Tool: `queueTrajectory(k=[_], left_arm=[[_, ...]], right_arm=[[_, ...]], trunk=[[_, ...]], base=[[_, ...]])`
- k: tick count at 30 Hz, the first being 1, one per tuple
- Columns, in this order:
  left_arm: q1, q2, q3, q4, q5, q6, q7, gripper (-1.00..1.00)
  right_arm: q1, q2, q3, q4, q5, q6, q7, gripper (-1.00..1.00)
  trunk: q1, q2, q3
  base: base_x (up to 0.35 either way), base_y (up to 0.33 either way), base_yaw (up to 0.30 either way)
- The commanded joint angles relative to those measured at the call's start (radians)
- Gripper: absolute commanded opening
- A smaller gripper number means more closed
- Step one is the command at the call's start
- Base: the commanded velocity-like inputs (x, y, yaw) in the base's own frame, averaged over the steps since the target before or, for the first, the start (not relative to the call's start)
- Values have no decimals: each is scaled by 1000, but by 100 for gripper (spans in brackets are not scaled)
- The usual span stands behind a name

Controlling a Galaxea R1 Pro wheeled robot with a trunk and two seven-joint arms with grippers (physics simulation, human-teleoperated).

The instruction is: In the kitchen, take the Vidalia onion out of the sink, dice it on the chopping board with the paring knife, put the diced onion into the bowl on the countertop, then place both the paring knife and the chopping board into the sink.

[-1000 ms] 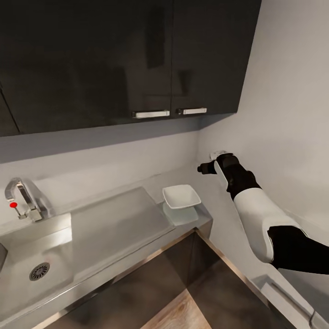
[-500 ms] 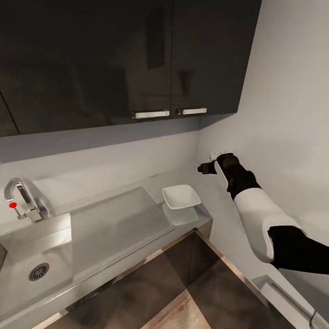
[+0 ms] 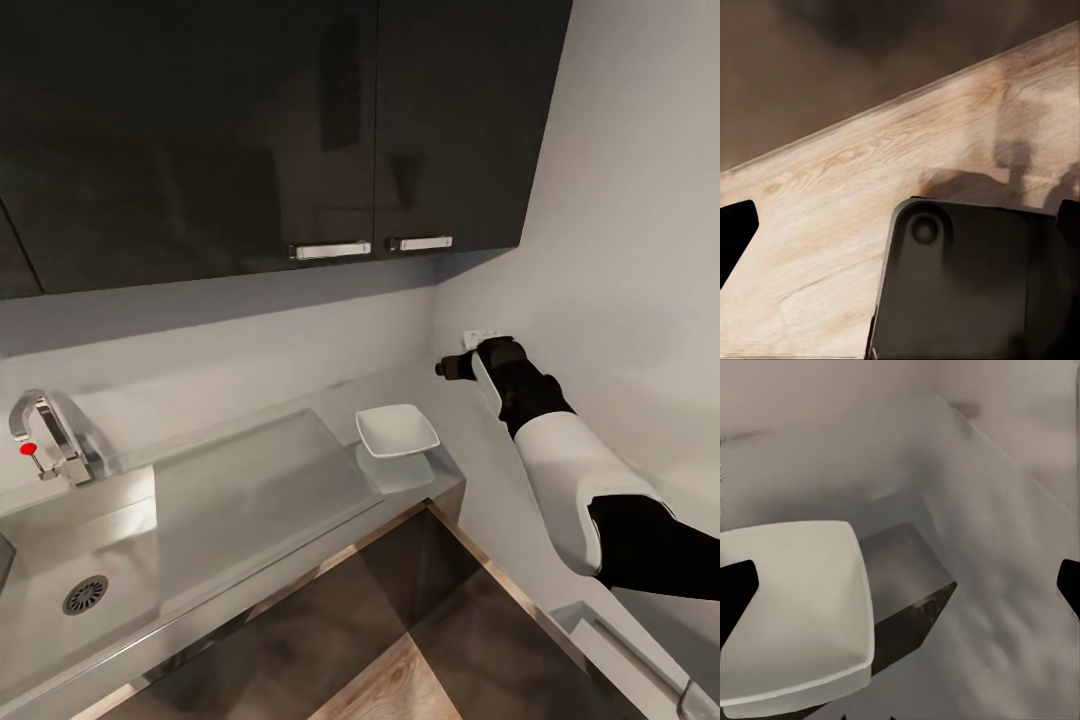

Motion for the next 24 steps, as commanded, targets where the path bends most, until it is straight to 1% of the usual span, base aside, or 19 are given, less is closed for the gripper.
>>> queueTrajectory(k=[1, 5, 13, 20, 24], left_arm=[[0, 0, -2, 8, 5, -3, 0, 100], [0, 8, -1, 24, 6, -5, -1, 100], [0, 12, -2, 24, 6, -8, -2, 100], [0, 12, -2, 24, 6, -9, -2, 100], [0, 12, -2, 24, 6, -9, -2, 100]], right_arm=[[-1, 0, 2, -1, 8, -9, 1, 100], [-1, 1, 2, -1, 8, -33, -1, 100], [7, -6, 2, 0, 8, -36, -1, 100], [69, -19, 2, 1, 8, -41, 2, 100], [101, -24, 2, 0, 7, -61, 5, 100]], trunk=[[1, -2, -2], [1, -2, -2], [1, -2, -2], [1, -2, -2], [1, -2, -2]], base=[[0, 0, 0], [8, 0, 0], [95, 0, 0], [72, 0, 0], [10, 0, 0]])
